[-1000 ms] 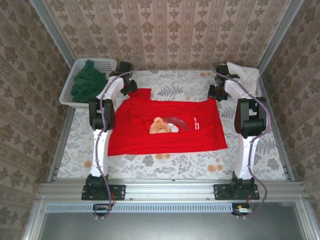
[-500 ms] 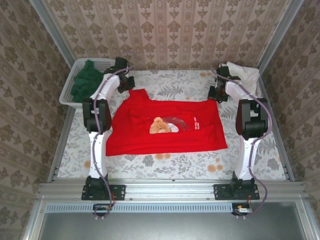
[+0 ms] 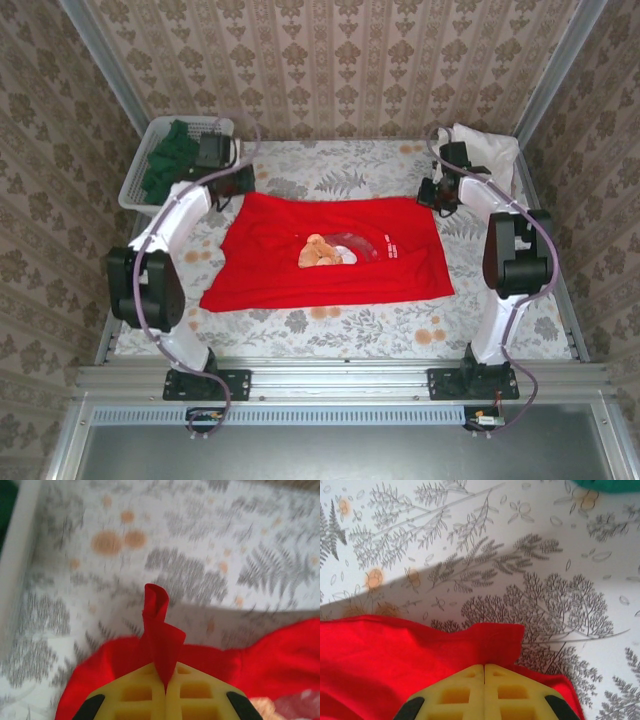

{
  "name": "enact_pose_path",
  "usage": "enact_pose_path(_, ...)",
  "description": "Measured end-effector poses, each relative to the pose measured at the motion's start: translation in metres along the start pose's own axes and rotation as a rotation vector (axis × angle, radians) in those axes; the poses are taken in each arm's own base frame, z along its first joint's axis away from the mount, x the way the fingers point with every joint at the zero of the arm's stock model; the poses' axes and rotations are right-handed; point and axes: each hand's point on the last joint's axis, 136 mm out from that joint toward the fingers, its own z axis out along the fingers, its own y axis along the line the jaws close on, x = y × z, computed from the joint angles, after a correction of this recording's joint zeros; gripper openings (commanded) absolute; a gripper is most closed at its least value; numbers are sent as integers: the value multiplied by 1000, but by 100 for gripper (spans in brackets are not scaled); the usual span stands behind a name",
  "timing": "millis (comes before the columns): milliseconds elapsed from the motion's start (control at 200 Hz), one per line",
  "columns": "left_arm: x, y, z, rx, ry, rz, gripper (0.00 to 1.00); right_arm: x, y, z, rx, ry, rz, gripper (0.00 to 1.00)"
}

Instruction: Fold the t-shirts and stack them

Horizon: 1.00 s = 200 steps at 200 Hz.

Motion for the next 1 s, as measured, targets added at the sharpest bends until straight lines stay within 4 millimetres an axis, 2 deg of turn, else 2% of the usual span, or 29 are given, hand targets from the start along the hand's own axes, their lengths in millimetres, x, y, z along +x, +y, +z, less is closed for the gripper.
enact_pose_path(65, 23, 7, -1, -14, 35, -5, 0, 6, -3, 2, -6, 8, 12, 0)
enact_pose_path(145, 36, 12, -5, -25, 47, -7, 0, 13, -5, 1, -16, 10, 21, 0)
enact_pose_path(280, 33, 15, -24, -23, 0, -15, 0, 22, -12, -13, -31, -8, 49, 0)
enact_pose_path(405, 31, 14, -48, -10, -65, -22, 0, 18, -17, -30, -59, -46, 81, 0)
enact_pose_path(530, 43, 15, -63, -6, -91, -35, 0, 21, -22, -33, -65, -50, 93, 0)
enact_pose_path(700, 87, 27, -57, -22, -30, -79, 0, 38, -27, -26, -59, -8, 105, 0)
enact_pose_path(820, 120, 36, -46, -41, 37, -109, 0, 59, -35, -19, -54, 39, 137, 0)
enact_pose_path(1000, 147, 43, -40, -58, 88, -136, 0, 71, -38, -20, -54, 53, 147, 0)
